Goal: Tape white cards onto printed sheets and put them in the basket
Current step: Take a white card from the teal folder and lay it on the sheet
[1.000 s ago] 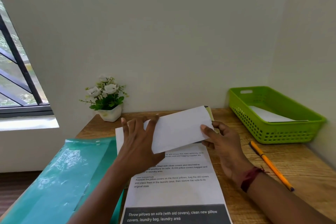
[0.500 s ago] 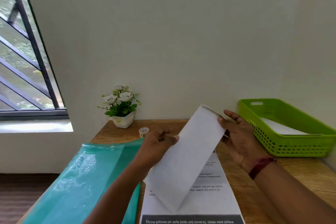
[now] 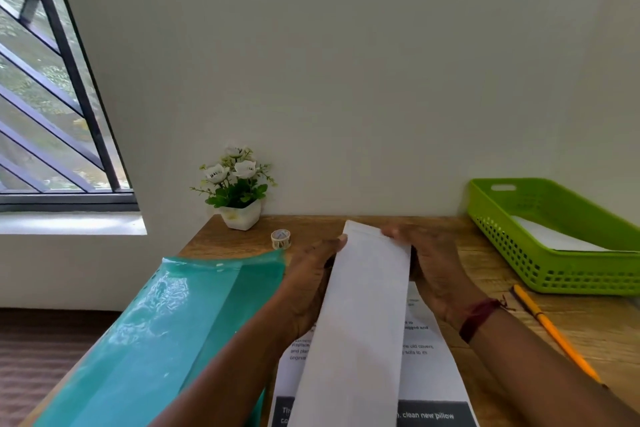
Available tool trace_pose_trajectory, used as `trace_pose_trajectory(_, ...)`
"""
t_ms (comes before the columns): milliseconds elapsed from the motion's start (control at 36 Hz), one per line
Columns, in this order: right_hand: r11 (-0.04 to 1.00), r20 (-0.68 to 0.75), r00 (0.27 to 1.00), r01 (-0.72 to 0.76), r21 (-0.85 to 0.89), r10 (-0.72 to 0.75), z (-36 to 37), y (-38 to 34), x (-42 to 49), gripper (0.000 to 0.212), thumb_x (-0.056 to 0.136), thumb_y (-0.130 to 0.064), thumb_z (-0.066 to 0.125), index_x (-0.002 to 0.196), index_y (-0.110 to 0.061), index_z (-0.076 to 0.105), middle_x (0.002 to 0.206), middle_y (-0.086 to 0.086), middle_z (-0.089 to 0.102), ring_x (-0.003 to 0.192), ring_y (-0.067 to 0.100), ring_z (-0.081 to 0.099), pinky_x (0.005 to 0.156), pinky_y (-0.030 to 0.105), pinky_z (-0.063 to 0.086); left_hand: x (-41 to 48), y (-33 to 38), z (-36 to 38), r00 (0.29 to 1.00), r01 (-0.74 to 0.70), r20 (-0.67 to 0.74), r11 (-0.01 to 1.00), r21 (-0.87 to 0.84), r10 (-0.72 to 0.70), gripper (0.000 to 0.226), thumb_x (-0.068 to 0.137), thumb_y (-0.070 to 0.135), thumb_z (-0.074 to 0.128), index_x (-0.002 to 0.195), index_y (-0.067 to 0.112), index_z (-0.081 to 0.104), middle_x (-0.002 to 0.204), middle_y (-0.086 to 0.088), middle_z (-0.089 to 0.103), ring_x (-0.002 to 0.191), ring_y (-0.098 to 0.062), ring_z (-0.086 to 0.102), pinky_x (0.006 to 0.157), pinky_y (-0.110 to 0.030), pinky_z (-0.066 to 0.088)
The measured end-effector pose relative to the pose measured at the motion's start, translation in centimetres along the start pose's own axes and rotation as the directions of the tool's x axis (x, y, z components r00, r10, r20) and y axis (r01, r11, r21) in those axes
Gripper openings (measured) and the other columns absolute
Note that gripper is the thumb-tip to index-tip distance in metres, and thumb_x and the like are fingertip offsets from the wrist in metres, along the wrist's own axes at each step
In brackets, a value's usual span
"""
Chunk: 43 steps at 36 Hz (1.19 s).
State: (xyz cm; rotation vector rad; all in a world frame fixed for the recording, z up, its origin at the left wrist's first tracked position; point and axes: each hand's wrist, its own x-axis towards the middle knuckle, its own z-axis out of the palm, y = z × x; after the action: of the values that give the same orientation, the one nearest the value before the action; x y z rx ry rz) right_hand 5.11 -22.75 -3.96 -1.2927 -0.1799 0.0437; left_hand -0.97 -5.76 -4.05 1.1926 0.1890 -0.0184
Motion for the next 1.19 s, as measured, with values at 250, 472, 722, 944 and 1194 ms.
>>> trace_pose_trajectory(250, 0.991, 0.084, 0.996, 0.044, -0.126, -0.034, 1.3, -0.1, -1.3, 0.027, 0.072, -0.009, 0.083, 0.096, -0.008, 0.071, 0.091, 0.012, 0.074, 0.078, 0.024, 0.070, 0.068, 0.034, 0.057, 0.2, -0.4, 0.4, 0.990, -0.059, -0.119, 0.991, 0.121, 0.073, 0.050, 0.081, 0.041, 0.076, 0.114, 0.007, 0.064, 0.100, -0.016, 0.073, 0.091, -0.032, 0.071, 0.075, -0.041, 0.059)
trace_pose_trajectory(472, 0.988, 0.030, 1.000, 0.001, -0.154, 0.004, 2.2, 0.2, -1.7, 0.013, 0.083, -0.010, 0.074, 0.096, -0.012, 0.071, 0.094, 0.009, 0.074, 0.080, 0.019, 0.070, 0.070, 0.034, 0.058, 0.1, -0.7, 0.6, 0.972, -0.049, -0.221, 0.986, 0.158, 0.084, 0.045, 0.083, 0.032, 0.077, 0.114, 0.008, 0.055, 0.103, -0.015, 0.071, 0.090, -0.029, 0.071, 0.072, -0.041, 0.060)
trace_pose_trajectory(722, 0.983, -0.002, 0.987, -0.159, -0.089, 0.159, 2.0, 0.3, -3.2, 0.014, 0.094, -0.015, 0.062, 0.108, -0.017, 0.063, 0.103, 0.010, 0.071, 0.078, 0.020, 0.068, 0.064, 0.035, 0.058, -0.3, -0.7, 1.0, 0.942, -0.114, -0.280, 0.962, 0.249, 0.184, 0.025, 0.088, 0.031, 0.072, 0.096, 0.011, 0.059, 0.090, -0.014, 0.071, 0.075, -0.024, 0.070, 0.069, -0.040, 0.060)
trace_pose_trajectory(944, 0.906, 0.237, 0.887, -0.334, -0.261, 0.396, 1.6, 0.4, -5.8, 0.047, 0.080, -0.020, 0.078, 0.121, -0.017, 0.055, 0.101, 0.009, 0.075, 0.089, 0.029, 0.073, 0.080, 0.048, 0.059, 0.3, -0.1, -0.4, 0.863, -0.186, -0.453, 0.974, 0.130, 0.225, 0.014, 0.091, 0.030, 0.067, 0.088, 0.020, 0.057, 0.091, -0.010, 0.070, 0.079, -0.024, 0.070, 0.076, -0.046, 0.060)
trace_pose_trajectory(1194, 0.833, 0.399, 0.794, -0.226, -0.505, 0.458, -1.4, -0.7, -7.3, 0.039, 0.074, -0.011, 0.082, 0.111, -0.010, 0.068, 0.103, 0.007, 0.075, 0.093, 0.027, 0.072, 0.077, 0.037, 0.058, 0.6, 1.1, -2.3, 0.801, -0.227, -0.562, 0.973, 0.038, 0.208, 0.017, 0.090, 0.035, 0.068, 0.090, 0.026, 0.054, 0.096, -0.007, 0.070, 0.086, -0.028, 0.071, 0.079, -0.051, 0.059)
